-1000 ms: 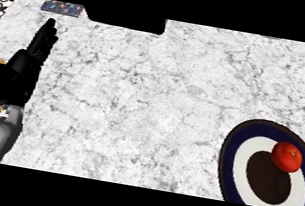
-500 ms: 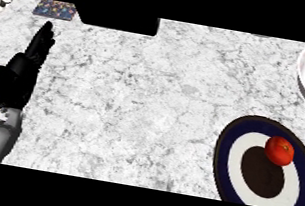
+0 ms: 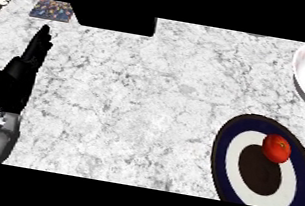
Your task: Pick the eggplant from the plate and place it in the bowl
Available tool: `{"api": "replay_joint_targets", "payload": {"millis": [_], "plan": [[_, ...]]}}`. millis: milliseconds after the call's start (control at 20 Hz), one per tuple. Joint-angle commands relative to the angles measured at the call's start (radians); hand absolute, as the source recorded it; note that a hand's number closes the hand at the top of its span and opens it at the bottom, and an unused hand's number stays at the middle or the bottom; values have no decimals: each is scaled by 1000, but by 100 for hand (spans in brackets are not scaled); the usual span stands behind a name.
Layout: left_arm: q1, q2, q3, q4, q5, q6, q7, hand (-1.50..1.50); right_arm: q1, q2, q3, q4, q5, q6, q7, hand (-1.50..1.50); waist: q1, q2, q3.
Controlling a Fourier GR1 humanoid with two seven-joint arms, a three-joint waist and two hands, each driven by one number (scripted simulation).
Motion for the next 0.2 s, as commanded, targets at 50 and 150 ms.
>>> {"api": "replay_joint_targets", "payload": {"millis": [50, 150], "plan": [[-5, -17, 48, 92, -3, -15, -88, 0, 75, 47, 28, -131, -62, 32, 33, -150, -8, -2, -2], [-56, -14, 35, 34, -26, -20, 29, 0, 134, 90, 40, -208, -83, 5, 36, -150, -9, -3, -2]]}}
